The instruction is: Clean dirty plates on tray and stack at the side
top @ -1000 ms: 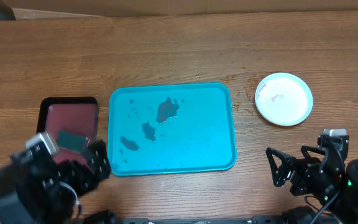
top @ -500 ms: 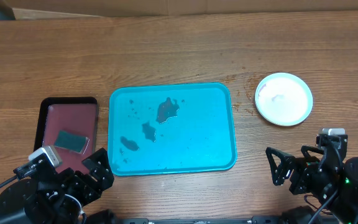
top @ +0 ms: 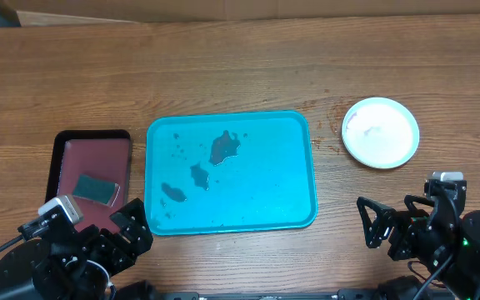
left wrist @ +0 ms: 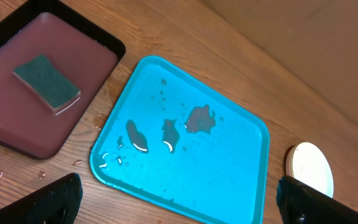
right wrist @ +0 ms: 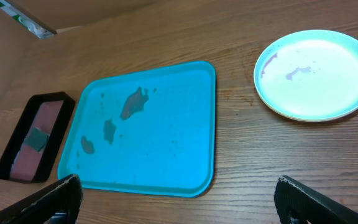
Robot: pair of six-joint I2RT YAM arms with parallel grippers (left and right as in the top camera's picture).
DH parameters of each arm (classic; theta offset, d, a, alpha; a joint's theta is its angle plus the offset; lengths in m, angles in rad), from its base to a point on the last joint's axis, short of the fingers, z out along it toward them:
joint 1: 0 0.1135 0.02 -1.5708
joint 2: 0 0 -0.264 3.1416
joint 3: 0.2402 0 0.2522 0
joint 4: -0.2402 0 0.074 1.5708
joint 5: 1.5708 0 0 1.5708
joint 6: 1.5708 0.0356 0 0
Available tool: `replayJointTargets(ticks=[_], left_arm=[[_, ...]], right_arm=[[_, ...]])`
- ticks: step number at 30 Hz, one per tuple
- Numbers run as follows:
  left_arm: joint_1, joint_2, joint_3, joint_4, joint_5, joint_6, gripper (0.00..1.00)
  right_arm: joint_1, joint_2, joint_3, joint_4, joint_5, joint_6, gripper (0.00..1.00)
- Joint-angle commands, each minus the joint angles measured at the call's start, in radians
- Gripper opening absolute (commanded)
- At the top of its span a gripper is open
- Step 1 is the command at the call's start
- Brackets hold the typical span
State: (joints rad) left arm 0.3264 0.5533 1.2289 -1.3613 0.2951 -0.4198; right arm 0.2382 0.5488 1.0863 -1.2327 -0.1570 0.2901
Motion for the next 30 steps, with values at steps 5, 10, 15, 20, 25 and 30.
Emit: replayJointTargets(ticks=[5, 10, 15, 20, 25, 30], left_arm=[[-0.009, -0.011, -0.010, 0.003, -0.014, -0.014, 1.00], [-0.009, -0.011, -0.010, 0.003, -0.014, -0.014, 1.00], [-0.009, -0.011, -0.010, 0.003, -0.014, -0.014, 1.00], [-0.009, -0.011, -0.010, 0.003, -0.014, -0.014, 1.00], [-0.009, -0.011, -0.010, 0.003, -0.014, -0.014, 1.00], [-0.009, -0.011, -0.010, 0.003, -0.014, -0.014, 1.00]], right_arm=[[0.004, 0.001, -0.007, -0.049, 0.011, -0.006, 1.00], [0.009, -0.008, -0.019, -0.043, 0.007, -0.006, 1.00], [-0.022, -0.043, -0.119, 0.072, 0.010, -0.010, 1.00], [-0.097, -0.171, -0.333, 0.304, -0.013, -0.010, 1.00], [-0.138, -0.321, -0.574, 0.554, -0.047, -0.010, 1.00], [-0.138, -0.475, -0.807, 0.834, -0.047, -0.010, 1.00]])
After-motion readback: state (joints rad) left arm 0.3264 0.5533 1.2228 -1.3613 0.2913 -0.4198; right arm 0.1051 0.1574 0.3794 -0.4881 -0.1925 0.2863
